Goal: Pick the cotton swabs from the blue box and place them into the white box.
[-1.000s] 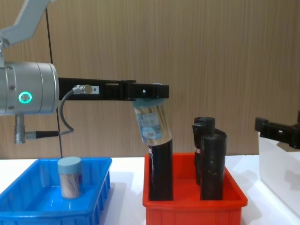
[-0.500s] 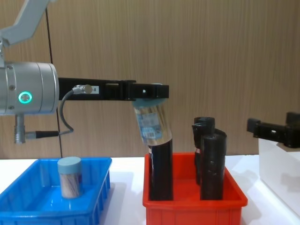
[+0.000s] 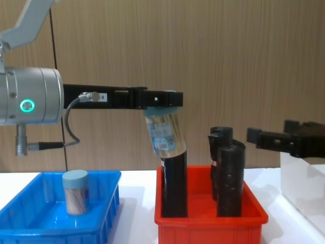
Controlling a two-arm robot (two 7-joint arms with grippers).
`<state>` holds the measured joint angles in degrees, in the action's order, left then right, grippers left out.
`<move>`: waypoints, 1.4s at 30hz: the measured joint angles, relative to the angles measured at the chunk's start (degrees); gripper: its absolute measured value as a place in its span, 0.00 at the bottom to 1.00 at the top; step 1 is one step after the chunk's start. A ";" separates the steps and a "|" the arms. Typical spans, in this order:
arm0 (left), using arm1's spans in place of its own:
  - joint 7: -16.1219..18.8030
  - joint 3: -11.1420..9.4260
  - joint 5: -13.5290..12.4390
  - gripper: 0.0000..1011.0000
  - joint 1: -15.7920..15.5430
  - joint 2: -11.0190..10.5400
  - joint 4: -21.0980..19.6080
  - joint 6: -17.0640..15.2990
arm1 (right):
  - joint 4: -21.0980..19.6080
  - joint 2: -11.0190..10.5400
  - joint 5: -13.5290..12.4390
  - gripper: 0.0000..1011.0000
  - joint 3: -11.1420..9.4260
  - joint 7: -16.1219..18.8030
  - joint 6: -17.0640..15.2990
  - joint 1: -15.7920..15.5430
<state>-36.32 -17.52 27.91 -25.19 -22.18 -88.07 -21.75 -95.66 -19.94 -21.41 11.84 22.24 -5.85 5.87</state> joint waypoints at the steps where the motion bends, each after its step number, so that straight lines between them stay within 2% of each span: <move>1: 0.00 0.00 0.00 0.66 0.00 0.00 0.00 0.00 | 0.28 0.09 0.01 1.00 0.10 0.91 -0.22 0.40; 11: 0.00 0.00 0.00 0.66 0.00 0.00 0.00 0.00 | 2.23 1.03 0.58 1.00 1.05 5.54 -1.46 3.04; 24: 0.00 0.00 0.00 0.66 0.00 0.00 0.00 0.00 | 4.51 2.47 2.10 1.00 2.58 9.61 -2.91 5.64; 42: 0.00 0.00 0.00 0.66 0.00 0.00 0.00 0.00 | 8.00 4.41 3.08 1.00 4.15 11.94 -4.34 8.80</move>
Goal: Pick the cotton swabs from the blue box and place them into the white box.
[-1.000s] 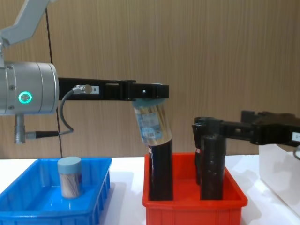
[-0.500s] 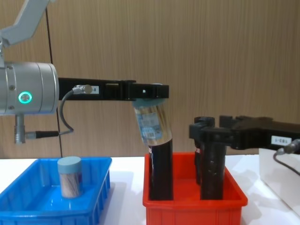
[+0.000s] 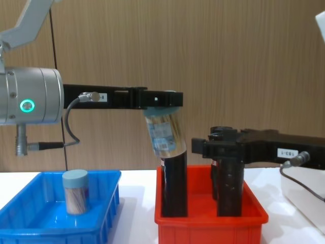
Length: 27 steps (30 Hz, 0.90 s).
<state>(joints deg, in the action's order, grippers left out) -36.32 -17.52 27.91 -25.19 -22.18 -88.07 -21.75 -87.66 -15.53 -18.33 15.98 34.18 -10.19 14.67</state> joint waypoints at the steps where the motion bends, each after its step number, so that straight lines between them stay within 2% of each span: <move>1: 0.00 0.00 0.00 0.66 0.00 0.00 0.00 0.00 | 0.32 0.17 0.08 1.00 0.09 0.06 -0.06 0.30; 27: 0.00 0.00 0.00 0.66 0.00 0.00 0.00 0.00 | 5.27 2.76 1.47 1.00 2.11 2.37 -0.57 4.71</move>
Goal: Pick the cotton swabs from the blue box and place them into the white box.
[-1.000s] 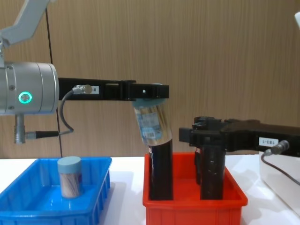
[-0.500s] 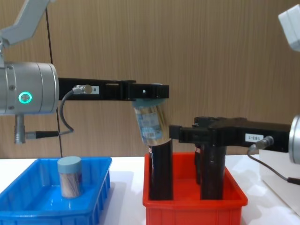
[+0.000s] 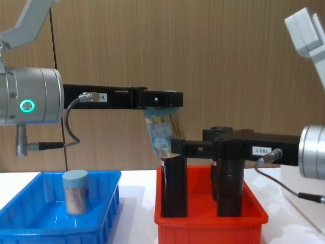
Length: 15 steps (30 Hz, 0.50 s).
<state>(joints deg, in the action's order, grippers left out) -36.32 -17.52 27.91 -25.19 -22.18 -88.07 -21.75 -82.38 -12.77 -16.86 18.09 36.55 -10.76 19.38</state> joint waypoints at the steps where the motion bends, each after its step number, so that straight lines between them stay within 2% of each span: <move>1: 0.00 0.00 0.00 0.66 0.00 0.00 0.00 0.00 | 0.13 0.06 0.04 1.00 0.09 0.06 -0.02 0.09; 15: 0.00 0.00 0.00 0.66 0.00 0.00 0.00 0.00 | 1.68 0.98 1.04 1.00 1.26 1.07 -0.14 1.33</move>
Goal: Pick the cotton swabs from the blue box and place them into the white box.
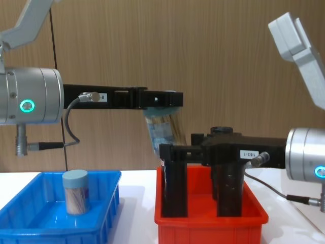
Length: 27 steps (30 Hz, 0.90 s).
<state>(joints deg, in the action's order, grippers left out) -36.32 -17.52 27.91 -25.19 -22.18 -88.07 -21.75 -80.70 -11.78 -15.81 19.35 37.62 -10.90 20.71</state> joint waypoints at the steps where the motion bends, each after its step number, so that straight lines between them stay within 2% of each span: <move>1: 0.00 0.00 0.00 0.66 0.00 0.00 0.00 0.00 | 0.00 0.00 0.00 1.00 0.00 0.00 0.00 0.00; 27: 0.00 0.00 0.00 0.66 0.00 0.00 0.00 0.00 | 2.08 1.34 1.17 1.00 1.28 0.56 0.53 2.80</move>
<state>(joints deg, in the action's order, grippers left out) -36.32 -17.52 27.91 -25.19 -22.18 -88.07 -21.75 -78.63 -10.44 -14.65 20.63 38.18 -10.37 23.51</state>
